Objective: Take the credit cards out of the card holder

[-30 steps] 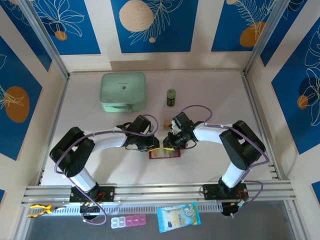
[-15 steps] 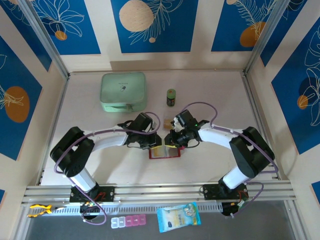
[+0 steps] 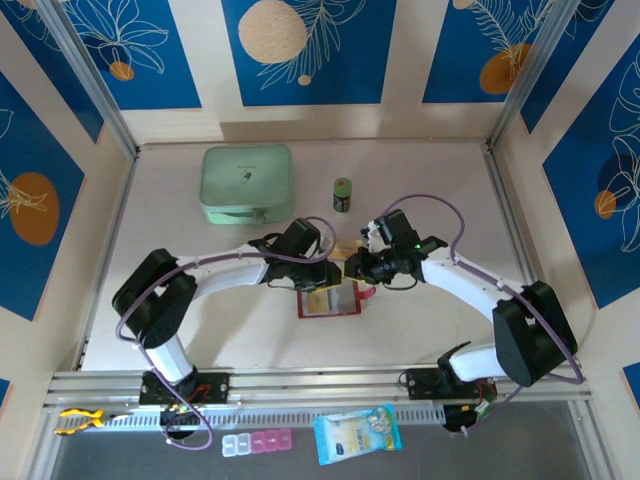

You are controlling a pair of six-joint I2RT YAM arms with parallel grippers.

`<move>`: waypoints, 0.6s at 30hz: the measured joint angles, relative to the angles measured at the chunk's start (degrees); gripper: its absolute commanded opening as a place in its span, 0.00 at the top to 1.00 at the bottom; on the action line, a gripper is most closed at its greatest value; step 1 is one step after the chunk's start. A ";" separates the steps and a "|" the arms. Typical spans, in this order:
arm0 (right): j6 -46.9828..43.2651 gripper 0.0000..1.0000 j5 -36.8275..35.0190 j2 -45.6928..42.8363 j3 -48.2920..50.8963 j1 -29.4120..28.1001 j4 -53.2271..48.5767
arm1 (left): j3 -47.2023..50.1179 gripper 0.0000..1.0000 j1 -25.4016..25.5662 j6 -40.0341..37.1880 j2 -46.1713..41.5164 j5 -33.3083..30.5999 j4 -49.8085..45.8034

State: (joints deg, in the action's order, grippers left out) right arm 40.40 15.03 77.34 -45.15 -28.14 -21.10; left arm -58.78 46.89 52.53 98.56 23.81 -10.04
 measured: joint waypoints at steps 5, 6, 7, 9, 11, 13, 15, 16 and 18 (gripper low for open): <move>-0.79 0.78 0.04 -2.14 0.98 1.99 -1.86 | -2.38 0.57 1.09 -0.07 2.47 0.09 -0.26; -0.98 0.78 0.02 -2.51 1.03 2.32 -2.19 | -2.80 0.57 1.31 -0.04 2.95 0.20 -0.31; -1.18 0.78 0.00 -2.89 1.05 2.56 -2.51 | -3.06 0.57 1.46 -0.02 3.34 0.20 -0.31; -1.22 0.78 0.00 -3.37 1.09 2.73 -2.80 | -3.52 0.57 1.68 -0.04 3.93 0.24 -0.39; -1.31 0.78 0.00 -3.78 1.27 2.78 -2.84 | -3.93 0.57 1.77 -0.04 4.35 0.26 -0.55; -1.36 0.78 0.02 -4.04 1.68 2.78 -2.80 | -4.22 0.56 1.77 -0.09 4.72 0.42 -0.79; -1.36 0.78 0.04 -4.07 1.97 2.78 -2.82 | -4.52 0.56 1.79 -0.11 5.03 0.48 -1.25; -1.36 0.78 0.04 -4.07 2.10 2.78 -2.78 | -4.59 0.56 1.79 -0.11 5.14 0.61 -1.36; -1.33 0.78 0.20 -4.07 2.21 2.78 -2.80 | -4.61 0.56 1.84 -0.31 5.14 0.61 -1.57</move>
State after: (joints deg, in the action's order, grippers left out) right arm 39.07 15.22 73.28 -42.94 -25.36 -23.90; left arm -63.40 48.73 52.23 103.70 24.43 -11.62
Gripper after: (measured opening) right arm 0.218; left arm 0.438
